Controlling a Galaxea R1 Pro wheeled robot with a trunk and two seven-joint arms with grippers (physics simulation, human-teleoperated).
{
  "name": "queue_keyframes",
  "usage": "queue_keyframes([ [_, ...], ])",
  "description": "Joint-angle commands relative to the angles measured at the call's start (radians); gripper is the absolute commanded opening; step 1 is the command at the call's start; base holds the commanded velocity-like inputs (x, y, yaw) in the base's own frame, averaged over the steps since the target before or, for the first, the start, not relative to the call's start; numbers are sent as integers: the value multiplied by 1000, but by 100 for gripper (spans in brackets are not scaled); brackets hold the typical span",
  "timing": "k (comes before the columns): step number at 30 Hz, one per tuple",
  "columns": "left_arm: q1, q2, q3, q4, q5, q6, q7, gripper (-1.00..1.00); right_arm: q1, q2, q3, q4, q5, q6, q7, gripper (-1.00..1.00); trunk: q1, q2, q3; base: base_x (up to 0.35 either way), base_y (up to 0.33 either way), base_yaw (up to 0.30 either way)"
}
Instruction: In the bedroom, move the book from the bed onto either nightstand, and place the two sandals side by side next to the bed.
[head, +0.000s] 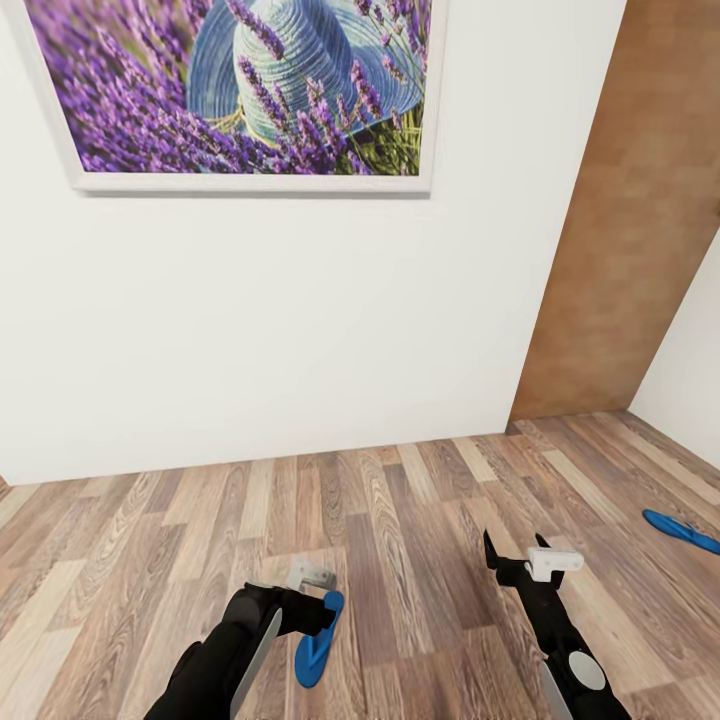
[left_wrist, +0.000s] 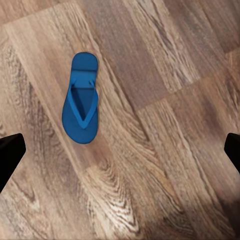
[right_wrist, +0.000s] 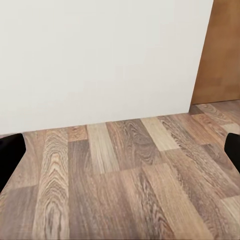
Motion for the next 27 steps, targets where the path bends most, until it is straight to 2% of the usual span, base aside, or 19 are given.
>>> queue_keyframes([
  [1,0,0,0,-1,-3,4,-4,100,-1,0,-1,1,-4,-3,5,100,4,-8,-4,0,0,0],
  [17,0,0,0,-1,-3,4,-3,100,0,3,1,1,-4,-3,5,100,65,-120,-54,0,0,0],
  [27,0,1,0,-1,-3,-7,0,100,0,3,0,40,-4,-3,5,100,103,-190,-86,0,0,0],
])
